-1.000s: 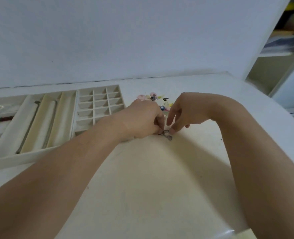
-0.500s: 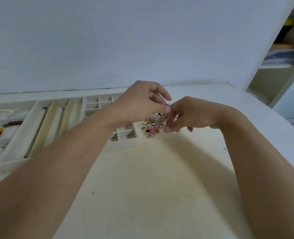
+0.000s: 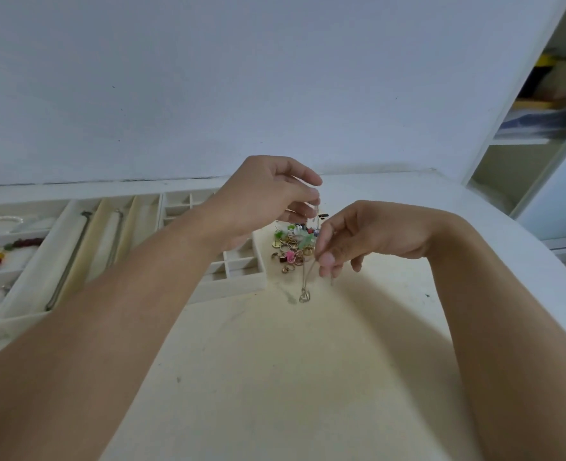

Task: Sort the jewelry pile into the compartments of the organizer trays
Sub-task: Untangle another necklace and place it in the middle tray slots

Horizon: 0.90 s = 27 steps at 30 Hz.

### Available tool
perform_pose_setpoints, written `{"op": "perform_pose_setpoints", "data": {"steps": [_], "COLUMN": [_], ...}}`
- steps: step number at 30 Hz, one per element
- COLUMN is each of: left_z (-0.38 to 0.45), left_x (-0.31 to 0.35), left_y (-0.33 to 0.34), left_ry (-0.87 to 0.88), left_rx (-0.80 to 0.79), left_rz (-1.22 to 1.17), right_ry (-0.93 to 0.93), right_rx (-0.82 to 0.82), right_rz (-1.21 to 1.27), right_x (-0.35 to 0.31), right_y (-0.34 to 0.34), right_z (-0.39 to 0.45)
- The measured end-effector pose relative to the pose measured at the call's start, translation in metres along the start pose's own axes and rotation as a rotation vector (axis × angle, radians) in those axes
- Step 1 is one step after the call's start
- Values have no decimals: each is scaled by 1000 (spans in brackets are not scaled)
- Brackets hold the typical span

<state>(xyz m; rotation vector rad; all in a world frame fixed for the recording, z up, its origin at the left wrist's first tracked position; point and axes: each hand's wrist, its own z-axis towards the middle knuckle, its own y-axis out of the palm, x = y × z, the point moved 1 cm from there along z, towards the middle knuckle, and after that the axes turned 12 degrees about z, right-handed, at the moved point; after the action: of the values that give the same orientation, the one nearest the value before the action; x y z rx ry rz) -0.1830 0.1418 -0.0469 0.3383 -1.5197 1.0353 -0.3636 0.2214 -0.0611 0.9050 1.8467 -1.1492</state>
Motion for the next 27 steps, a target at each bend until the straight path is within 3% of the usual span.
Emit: {"op": "perform_pose_setpoints", "data": {"steps": [4, 12, 19, 24, 27], "left_z": [-2, -2, 1, 1, 1], "left_x": [3, 7, -1, -6, -7], "left_y": [2, 2, -1, 0, 0], "left_ry": [17, 52, -41, -115, -121], "left_rx": [-17, 12, 18, -124, -148], "left_rz": [-42, -44, 32, 47, 41], "right_ry": [82, -88, -287, -439, -432], "right_rx": [13, 102, 49, 165, 238], "right_rz": [-49, 54, 453, 762, 798], "right_x": [1, 1, -2, -7, -6], "right_y": [1, 0, -11, -18, -21], "right_z": [1, 5, -4, -6, -6]}}
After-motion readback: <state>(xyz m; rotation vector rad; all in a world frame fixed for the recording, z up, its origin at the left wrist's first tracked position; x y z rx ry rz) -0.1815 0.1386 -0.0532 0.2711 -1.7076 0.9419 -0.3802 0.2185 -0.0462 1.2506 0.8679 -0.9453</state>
